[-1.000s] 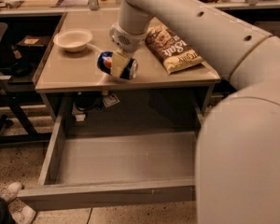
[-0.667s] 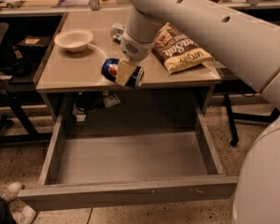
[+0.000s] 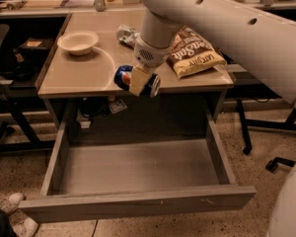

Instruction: Place pepsi can into top drawer

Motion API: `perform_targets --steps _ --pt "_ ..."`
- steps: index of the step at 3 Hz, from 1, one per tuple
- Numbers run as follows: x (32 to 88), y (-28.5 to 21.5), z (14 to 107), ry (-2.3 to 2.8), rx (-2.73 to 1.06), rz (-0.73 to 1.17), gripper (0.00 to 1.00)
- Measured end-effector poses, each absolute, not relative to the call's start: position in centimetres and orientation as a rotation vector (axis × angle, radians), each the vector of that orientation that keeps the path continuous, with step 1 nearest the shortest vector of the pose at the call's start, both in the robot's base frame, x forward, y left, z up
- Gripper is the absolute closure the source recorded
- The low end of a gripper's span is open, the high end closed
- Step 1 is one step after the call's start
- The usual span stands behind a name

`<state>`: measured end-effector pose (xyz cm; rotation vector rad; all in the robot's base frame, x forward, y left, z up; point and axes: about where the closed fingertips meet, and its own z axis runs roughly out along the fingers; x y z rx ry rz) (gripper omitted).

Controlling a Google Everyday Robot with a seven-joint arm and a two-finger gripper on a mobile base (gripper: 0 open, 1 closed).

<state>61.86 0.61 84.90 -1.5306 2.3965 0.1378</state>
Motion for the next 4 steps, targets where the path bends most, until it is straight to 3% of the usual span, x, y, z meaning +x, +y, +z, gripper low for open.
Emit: perform_targets --steps 2,4 --pt "53.1 -3.8 84.2 2.579 -1.416 0.112 1.00" --pt "52.0 -3.0 80.9 2.622 -1.405 0.177 1.00"
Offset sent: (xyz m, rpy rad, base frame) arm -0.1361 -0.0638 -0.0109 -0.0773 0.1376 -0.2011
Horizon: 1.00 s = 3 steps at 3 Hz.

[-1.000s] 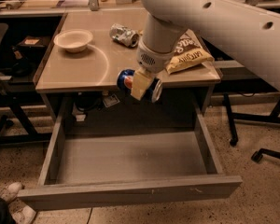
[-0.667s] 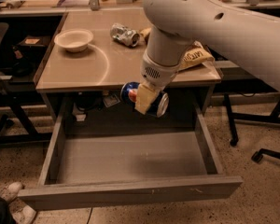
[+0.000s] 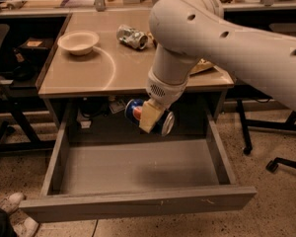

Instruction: Place pepsi can into top drawer

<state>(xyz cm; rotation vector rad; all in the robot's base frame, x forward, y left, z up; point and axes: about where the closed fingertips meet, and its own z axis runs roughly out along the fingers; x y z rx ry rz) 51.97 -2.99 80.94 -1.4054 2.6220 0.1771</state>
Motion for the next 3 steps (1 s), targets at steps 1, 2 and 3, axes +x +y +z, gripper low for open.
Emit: perform_targets --steps 1,2,3 --pt "50.4 -1.4 77.0 2.639 -1.409 0.271 1.00" --pt "49.0 2.0 72.1 2.641 -1.460 0.365 1.00" --pt "48.9 2.1 71.8 2.641 -1.465 0.369 1.00"
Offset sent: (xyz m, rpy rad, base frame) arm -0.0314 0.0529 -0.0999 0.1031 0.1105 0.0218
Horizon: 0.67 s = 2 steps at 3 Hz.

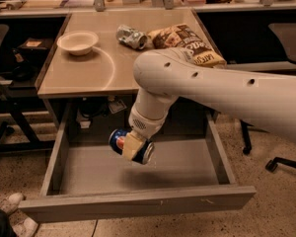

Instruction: Place pepsi can into top drawer

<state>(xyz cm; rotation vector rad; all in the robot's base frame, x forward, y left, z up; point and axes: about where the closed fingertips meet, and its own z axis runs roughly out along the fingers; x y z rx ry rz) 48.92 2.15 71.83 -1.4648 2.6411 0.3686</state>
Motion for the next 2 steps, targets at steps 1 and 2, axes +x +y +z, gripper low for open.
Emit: perform_targets --steps 1,2 --pt "48.1 2.4 70.3 2.675 -1.460 0.387 1.00" --pt "47.3 3.0 67.3 2.717 -1.416 0.406 1.00"
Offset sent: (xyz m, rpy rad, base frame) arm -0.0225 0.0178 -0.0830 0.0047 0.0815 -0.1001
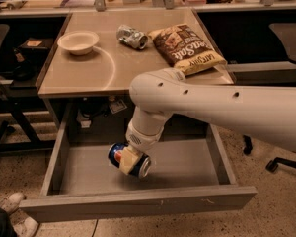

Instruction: Place pepsi can into top drawer

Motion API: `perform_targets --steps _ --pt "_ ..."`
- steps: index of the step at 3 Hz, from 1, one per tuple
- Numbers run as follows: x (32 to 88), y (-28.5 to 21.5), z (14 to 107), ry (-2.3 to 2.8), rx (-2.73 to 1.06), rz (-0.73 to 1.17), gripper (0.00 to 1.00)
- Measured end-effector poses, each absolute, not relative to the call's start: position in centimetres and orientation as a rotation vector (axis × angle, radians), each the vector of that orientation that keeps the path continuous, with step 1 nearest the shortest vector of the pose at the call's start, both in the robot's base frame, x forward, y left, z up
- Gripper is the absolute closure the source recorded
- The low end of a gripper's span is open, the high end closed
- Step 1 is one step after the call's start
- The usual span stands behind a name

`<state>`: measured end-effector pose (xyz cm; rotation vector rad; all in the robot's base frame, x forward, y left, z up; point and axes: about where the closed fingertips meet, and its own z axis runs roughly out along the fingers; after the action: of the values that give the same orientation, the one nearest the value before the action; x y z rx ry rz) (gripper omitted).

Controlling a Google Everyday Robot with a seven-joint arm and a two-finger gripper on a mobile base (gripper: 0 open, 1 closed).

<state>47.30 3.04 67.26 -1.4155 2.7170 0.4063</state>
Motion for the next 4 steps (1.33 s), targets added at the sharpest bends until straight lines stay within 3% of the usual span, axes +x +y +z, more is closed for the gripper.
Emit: perform_targets --steps 4 --pt "49.1 4.4 59.9 2.762 -1.309 0.465 1.00"
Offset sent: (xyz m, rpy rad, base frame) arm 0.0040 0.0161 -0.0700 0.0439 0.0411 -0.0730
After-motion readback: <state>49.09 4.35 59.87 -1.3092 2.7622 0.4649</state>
